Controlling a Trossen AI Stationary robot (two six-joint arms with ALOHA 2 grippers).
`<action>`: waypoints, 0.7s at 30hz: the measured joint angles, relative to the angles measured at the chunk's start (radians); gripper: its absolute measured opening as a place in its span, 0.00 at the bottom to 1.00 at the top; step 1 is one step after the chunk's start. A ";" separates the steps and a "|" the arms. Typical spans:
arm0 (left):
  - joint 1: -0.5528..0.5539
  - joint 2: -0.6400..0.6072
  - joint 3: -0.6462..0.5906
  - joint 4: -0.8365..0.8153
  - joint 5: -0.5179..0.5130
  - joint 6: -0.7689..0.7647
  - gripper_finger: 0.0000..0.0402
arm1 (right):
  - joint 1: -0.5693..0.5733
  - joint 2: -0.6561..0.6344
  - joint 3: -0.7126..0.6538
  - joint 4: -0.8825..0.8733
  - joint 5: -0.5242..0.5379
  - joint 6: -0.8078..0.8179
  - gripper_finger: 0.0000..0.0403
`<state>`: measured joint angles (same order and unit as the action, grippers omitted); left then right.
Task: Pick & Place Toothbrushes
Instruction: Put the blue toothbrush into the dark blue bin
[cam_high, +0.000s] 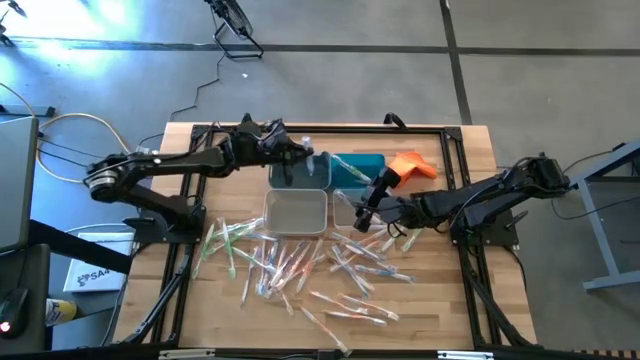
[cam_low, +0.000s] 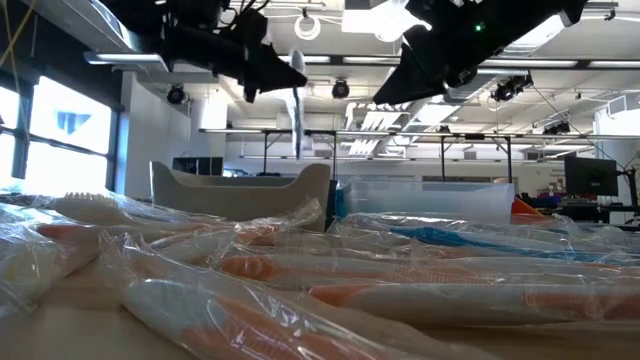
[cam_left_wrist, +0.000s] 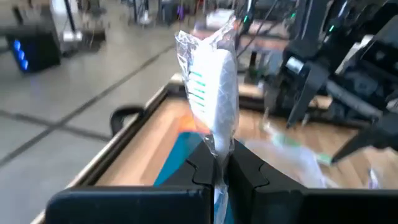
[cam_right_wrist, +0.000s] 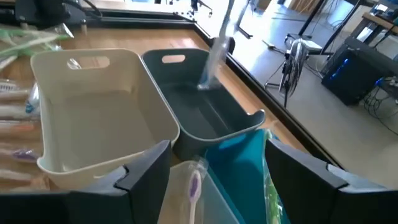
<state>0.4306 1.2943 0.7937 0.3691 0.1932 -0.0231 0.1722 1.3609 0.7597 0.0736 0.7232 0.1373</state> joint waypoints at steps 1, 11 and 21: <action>0.005 -0.015 0.000 -0.029 0.000 0.000 0.04 | 0.000 0.000 0.000 -0.003 0.000 0.001 0.63; 0.073 -0.069 0.021 -0.262 0.003 -0.088 0.02 | -0.003 0.000 0.000 0.005 0.000 0.053 0.63; 0.086 -0.015 0.243 -0.576 -0.042 -0.051 0.03 | -0.005 0.000 -0.001 0.005 0.000 0.051 0.63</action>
<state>0.5163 1.2794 1.0369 -0.2074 0.1510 -0.0742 0.1677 1.3613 0.7590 0.0788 0.7227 0.1879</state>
